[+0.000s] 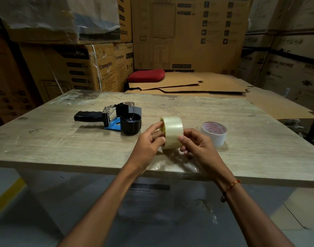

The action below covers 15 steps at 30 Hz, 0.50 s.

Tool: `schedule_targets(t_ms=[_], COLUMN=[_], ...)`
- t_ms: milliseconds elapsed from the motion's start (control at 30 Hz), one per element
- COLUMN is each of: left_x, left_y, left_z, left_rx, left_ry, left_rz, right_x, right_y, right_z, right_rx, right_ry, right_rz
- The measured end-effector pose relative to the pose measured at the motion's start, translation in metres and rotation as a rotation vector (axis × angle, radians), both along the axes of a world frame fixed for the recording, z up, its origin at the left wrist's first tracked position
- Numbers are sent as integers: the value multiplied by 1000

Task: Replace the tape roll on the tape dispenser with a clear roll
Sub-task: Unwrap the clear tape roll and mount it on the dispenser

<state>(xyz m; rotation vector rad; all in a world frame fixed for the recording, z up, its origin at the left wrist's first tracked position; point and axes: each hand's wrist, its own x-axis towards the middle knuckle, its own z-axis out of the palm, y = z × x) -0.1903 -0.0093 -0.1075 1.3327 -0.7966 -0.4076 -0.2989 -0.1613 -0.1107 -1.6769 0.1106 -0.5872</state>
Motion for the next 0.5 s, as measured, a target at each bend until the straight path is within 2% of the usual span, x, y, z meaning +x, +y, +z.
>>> schedule_targets(t_ms=[233, 400, 500], left_x=[-2, -2, -2], left_y=[-1, 3, 2], left_z=[4, 3, 3], left_rx=[-48, -159, -179], left_ry=[15, 29, -19], left_rz=[44, 185, 225], right_x=[1, 4, 4], right_y=[-3, 2, 3], right_z=[-1, -3, -3], right_rx=[-99, -347, -377], right_ry=[34, 84, 50], right_rz=[30, -64, -128])
